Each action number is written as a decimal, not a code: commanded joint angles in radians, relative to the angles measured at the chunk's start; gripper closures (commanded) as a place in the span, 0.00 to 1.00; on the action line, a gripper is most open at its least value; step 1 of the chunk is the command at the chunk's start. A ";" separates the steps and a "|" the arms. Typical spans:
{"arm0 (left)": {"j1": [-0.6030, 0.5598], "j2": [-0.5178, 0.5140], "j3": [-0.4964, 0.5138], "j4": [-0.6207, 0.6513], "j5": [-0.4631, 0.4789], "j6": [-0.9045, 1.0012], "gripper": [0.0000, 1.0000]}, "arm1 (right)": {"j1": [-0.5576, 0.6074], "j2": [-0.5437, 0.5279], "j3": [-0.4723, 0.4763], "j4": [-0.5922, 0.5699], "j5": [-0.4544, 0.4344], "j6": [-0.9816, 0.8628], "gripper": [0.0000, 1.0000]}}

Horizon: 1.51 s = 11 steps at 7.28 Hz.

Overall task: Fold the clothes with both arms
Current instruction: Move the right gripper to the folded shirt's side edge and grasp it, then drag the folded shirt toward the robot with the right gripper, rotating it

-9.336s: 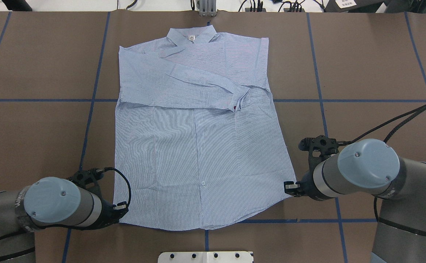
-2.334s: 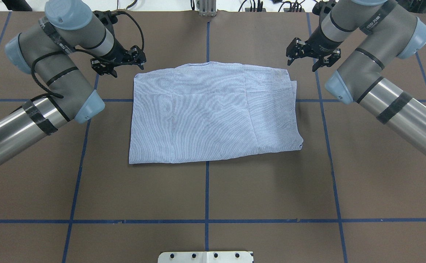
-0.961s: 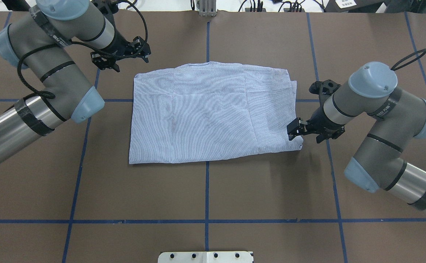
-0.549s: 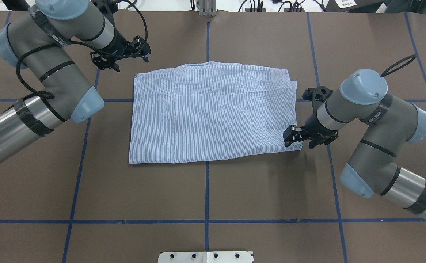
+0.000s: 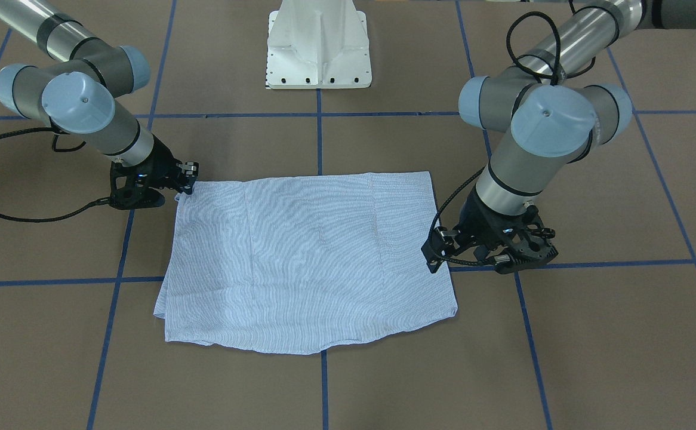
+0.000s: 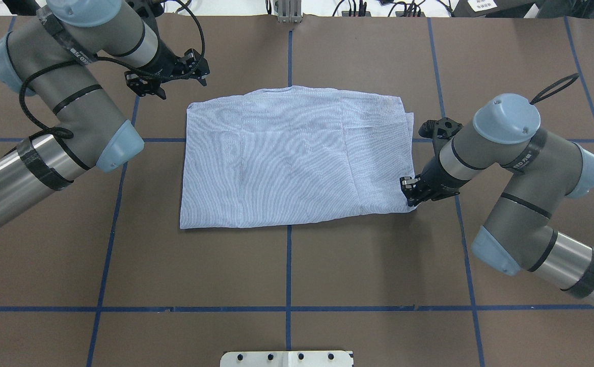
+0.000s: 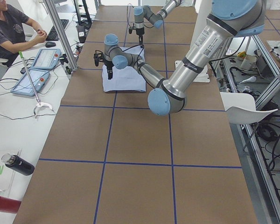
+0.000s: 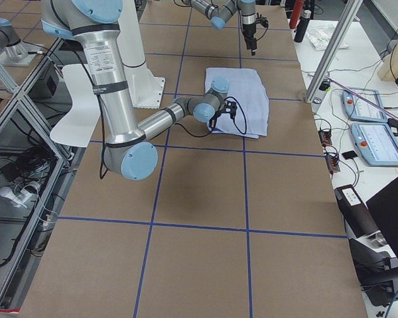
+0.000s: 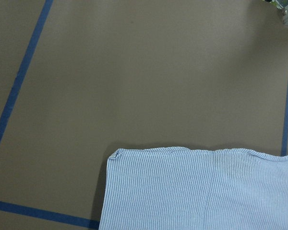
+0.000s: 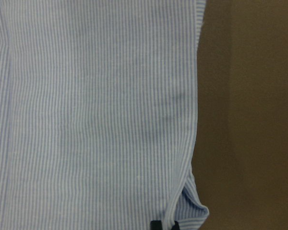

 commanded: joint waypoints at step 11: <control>0.008 0.046 -0.133 0.048 0.055 -0.069 0.01 | -0.397 -0.477 0.420 -0.001 0.303 0.294 1.00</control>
